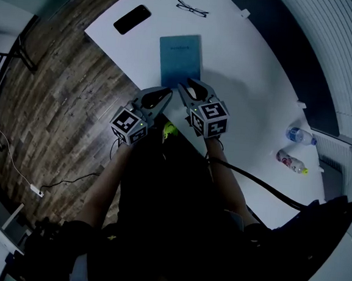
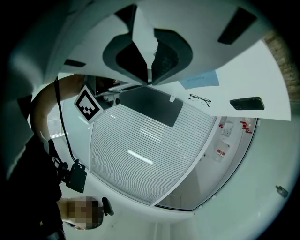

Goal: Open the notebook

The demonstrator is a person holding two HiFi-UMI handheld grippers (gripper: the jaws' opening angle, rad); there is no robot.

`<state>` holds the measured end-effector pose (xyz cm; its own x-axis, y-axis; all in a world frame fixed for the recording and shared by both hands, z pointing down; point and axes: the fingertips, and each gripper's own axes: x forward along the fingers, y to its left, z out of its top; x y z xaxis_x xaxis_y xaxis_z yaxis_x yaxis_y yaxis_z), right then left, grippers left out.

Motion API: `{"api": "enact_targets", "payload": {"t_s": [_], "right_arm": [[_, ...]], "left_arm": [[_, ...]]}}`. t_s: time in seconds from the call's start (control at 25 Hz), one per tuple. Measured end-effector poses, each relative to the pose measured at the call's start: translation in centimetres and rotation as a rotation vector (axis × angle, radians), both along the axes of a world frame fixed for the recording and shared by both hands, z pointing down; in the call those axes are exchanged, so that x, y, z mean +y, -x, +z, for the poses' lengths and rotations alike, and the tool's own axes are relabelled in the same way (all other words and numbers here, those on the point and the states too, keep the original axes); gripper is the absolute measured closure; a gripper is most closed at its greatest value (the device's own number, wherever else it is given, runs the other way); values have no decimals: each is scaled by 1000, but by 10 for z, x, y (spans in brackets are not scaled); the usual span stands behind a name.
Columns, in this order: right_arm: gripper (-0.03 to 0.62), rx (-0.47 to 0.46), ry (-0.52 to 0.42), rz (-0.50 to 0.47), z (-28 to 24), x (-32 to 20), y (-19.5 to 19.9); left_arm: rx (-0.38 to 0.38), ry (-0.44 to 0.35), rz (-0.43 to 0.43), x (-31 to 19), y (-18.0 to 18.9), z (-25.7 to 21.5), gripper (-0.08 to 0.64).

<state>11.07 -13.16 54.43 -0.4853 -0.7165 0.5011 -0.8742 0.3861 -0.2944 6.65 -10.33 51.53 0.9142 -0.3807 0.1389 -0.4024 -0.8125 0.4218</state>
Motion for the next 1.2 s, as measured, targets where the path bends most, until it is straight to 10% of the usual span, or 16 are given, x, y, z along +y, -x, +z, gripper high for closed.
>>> {"api": "enact_targets", "payload": {"t_s": [1.2], "right_arm": [[296,77,245,183,91,-12,-50]], "left_arm": [[-35,39,7,-20,3,60,508]]}}
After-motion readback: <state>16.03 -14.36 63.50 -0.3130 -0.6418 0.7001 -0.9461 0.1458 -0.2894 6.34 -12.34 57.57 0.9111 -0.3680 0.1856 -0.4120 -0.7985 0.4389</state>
